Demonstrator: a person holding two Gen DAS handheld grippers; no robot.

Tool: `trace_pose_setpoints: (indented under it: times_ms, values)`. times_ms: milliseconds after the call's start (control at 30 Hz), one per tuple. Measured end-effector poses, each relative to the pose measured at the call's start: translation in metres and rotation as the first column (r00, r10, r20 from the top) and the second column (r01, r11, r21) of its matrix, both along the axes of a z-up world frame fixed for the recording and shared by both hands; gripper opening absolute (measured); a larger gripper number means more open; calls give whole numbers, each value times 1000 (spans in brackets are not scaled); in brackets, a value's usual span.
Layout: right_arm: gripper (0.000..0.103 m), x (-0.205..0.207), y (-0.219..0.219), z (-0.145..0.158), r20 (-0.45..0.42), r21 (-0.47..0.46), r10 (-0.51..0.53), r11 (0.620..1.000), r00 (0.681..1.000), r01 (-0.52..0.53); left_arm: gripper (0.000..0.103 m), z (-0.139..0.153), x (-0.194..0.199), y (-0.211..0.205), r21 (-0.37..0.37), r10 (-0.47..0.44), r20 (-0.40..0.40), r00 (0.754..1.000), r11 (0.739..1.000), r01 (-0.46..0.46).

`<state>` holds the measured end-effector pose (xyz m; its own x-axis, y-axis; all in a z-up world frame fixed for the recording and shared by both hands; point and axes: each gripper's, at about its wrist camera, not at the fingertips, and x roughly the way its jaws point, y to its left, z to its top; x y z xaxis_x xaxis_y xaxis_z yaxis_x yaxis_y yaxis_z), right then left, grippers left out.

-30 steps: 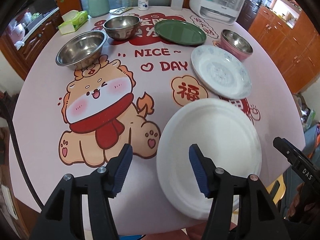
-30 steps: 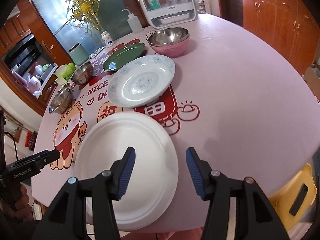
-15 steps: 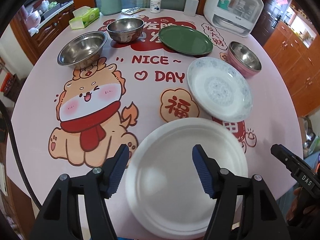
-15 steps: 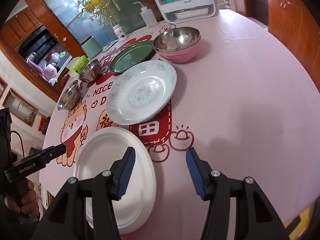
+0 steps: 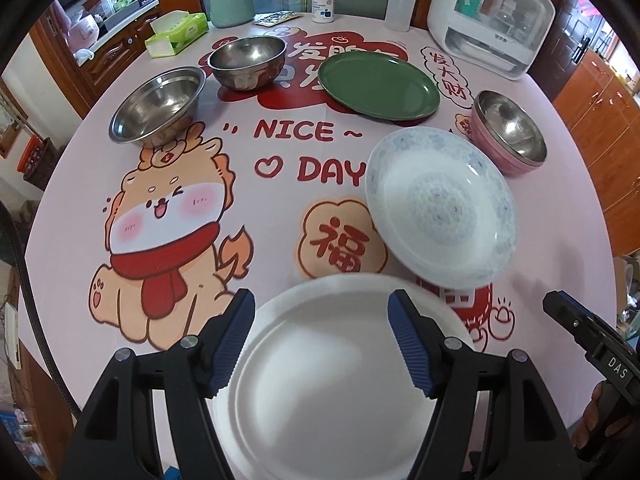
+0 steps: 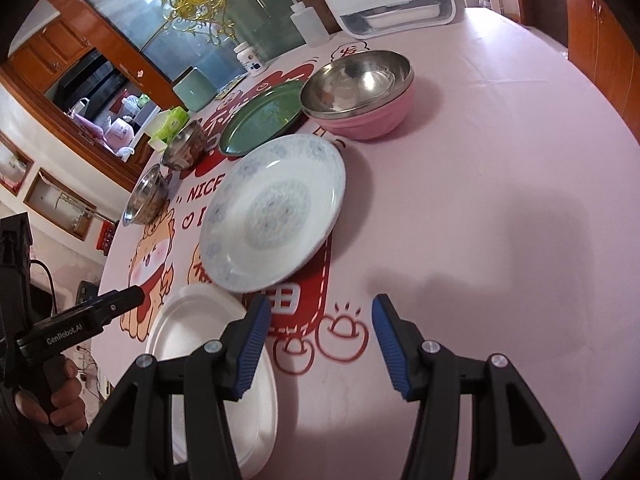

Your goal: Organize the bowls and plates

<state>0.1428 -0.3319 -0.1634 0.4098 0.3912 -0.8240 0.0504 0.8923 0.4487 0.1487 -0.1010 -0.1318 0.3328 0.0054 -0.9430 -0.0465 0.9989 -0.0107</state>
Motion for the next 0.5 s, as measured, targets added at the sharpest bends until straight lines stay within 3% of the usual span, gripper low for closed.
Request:
trace_pose_setpoints:
  times_ms: [333, 500]
  values:
    - [53, 33, -3, -21, -31, 57, -3, 998, 1000, 5, 73, -12, 44, -6, 42, 36, -20, 999, 998, -35]
    - [53, 48, -3, -30, -36, 77, 6, 997, 999, -3, 73, -21, 59, -7, 17, 59, -21, 998, 998, -58]
